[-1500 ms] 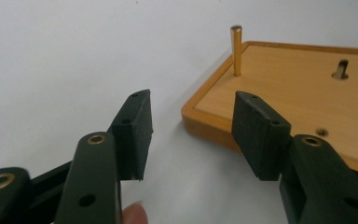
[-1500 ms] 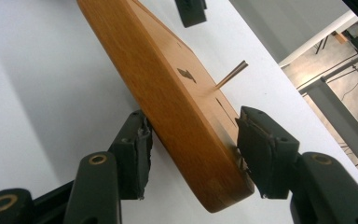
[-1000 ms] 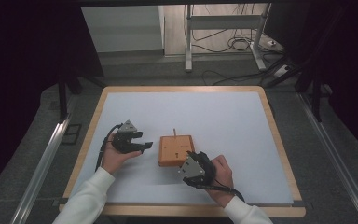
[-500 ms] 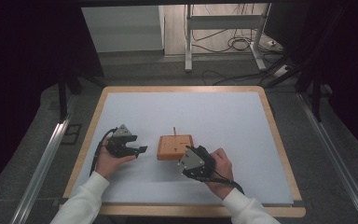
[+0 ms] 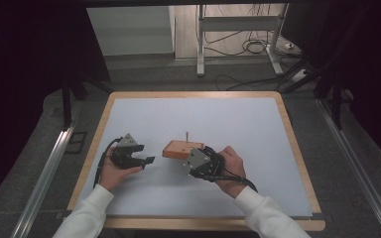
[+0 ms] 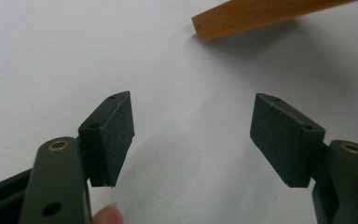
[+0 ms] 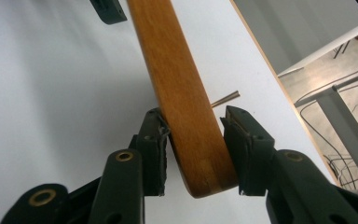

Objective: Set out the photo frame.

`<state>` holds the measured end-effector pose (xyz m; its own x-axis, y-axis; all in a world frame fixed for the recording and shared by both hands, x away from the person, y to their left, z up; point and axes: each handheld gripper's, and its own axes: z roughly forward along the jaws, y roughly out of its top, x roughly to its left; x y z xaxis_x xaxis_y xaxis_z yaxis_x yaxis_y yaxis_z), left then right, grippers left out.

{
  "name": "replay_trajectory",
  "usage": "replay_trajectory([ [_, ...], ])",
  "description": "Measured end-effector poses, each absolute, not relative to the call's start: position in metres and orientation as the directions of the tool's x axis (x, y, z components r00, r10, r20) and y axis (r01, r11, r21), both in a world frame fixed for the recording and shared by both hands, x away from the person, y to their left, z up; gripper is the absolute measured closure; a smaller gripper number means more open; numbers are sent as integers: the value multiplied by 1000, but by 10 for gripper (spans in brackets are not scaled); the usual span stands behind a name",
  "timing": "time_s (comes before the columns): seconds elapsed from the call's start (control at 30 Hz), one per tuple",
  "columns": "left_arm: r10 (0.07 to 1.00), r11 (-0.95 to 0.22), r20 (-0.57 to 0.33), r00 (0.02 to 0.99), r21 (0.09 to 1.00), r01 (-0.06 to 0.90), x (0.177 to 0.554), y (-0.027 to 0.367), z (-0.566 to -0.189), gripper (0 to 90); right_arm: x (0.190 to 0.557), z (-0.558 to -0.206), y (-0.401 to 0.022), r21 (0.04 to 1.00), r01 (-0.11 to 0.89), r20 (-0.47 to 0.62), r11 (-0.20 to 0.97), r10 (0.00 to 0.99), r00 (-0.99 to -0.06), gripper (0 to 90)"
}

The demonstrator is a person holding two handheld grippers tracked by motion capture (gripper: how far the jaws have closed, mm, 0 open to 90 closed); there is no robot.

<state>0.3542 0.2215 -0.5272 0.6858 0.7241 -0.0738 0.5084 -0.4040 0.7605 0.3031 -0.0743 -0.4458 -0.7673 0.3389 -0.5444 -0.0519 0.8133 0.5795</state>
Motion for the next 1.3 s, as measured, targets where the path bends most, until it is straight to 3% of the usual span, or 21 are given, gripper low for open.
replay_trajectory([
  [0.27,721,-407,-79,689,756,513,355,221,-529,297,304,-442,-69,541,-90,-582,836,295,-758,659],
  [0.83,719,-394,-99,688,758,520,357,223,-529,294,285,-412,-83,586,-95,-491,805,259,-832,694],
  [1.3,716,-398,-100,691,754,522,357,221,-530,290,305,-405,-93,648,-2,-439,762,372,-818,639],
])
